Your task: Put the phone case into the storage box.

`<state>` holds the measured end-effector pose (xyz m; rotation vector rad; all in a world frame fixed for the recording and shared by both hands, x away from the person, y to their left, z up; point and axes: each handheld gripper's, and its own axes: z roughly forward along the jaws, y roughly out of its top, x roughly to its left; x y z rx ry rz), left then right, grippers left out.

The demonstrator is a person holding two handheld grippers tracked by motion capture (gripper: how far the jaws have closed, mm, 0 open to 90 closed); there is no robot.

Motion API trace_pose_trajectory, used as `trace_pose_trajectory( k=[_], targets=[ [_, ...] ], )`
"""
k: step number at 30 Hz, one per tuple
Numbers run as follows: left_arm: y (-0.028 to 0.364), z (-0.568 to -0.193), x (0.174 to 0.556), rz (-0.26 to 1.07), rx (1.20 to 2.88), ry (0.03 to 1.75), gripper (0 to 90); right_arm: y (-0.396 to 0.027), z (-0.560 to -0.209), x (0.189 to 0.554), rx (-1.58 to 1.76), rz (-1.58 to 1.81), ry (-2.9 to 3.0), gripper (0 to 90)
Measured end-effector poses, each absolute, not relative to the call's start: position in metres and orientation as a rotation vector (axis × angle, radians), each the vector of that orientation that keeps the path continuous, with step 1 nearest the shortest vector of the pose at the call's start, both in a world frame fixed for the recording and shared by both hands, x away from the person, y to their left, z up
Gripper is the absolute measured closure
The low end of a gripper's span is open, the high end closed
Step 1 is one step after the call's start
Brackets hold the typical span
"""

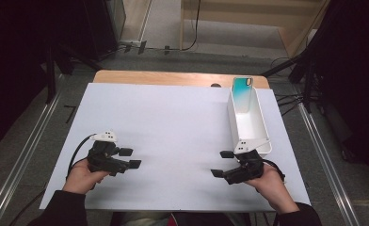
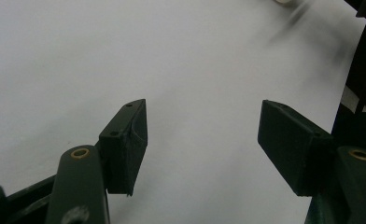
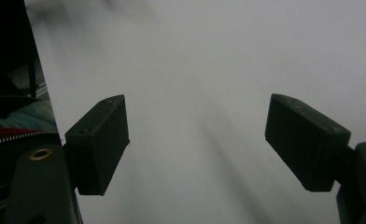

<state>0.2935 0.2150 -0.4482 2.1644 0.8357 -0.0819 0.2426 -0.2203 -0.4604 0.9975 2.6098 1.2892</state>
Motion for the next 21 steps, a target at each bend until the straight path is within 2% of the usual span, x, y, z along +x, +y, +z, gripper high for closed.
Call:
trace_pose_trajectory(
  k=[21],
  targets=[
    [0.222, -0.448, 0.288, -0.075, 2.156, 0.834, 32.9, -0.241, -0.468, 0.231, 0.975, 1.294, 2.606, 20.2]
  ],
)
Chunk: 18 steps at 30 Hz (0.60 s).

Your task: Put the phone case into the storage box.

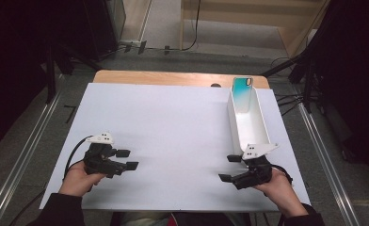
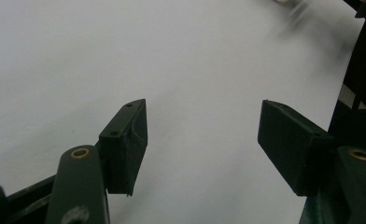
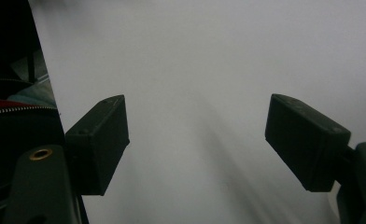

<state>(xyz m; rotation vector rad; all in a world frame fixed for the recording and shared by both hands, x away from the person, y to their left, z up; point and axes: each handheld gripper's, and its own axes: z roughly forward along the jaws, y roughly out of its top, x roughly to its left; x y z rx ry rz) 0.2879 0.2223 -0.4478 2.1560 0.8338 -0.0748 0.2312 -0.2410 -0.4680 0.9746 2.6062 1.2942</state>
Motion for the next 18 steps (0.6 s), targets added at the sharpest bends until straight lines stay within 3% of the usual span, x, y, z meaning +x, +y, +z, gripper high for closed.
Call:
trace_pose_trajectory(
  k=[18],
  targets=[
    [0.2218, -0.4486, 0.2884, -0.079, 2.157, 0.829, 32.9, -0.2461, -0.4703, 0.2301, 0.981, 1.298, 2.612, 20.3]
  ],
)
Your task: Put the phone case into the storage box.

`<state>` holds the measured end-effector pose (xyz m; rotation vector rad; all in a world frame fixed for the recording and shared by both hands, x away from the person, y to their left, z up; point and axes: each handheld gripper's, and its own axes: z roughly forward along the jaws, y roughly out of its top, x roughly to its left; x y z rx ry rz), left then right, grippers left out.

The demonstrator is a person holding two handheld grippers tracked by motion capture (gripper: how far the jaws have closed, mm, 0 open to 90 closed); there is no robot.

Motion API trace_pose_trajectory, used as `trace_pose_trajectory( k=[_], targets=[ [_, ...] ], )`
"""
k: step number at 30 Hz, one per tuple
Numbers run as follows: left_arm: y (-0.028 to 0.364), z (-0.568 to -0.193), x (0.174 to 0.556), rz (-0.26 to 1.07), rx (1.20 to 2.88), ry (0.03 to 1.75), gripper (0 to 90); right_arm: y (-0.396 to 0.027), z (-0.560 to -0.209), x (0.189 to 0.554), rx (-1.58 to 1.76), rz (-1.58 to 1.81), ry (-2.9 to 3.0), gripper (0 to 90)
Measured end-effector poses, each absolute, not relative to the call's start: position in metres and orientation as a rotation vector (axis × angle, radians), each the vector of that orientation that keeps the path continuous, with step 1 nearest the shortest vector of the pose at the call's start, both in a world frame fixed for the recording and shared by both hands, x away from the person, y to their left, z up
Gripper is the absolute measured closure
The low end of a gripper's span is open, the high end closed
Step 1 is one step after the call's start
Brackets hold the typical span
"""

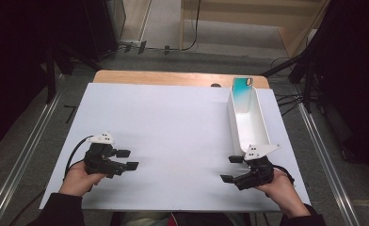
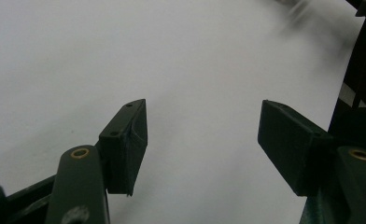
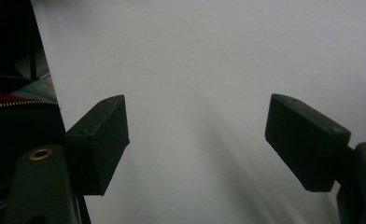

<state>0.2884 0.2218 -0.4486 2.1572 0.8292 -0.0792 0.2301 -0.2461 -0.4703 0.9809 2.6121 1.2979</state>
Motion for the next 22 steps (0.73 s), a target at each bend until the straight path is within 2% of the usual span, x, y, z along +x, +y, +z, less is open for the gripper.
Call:
trace_pose_trajectory(
  k=[21, 22],
  targets=[
    [0.2215, -0.4505, 0.2895, -0.089, 2.177, 0.829, 32.8, -0.2479, -0.47, 0.2304, 0.997, 1.308, 2.605, 20.2],
    [0.2209, -0.4514, 0.2904, -0.091, 2.174, 0.83, 29.2, -0.2479, -0.4701, 0.2305, 0.998, 1.306, 2.604, 20.1]
  ],
)
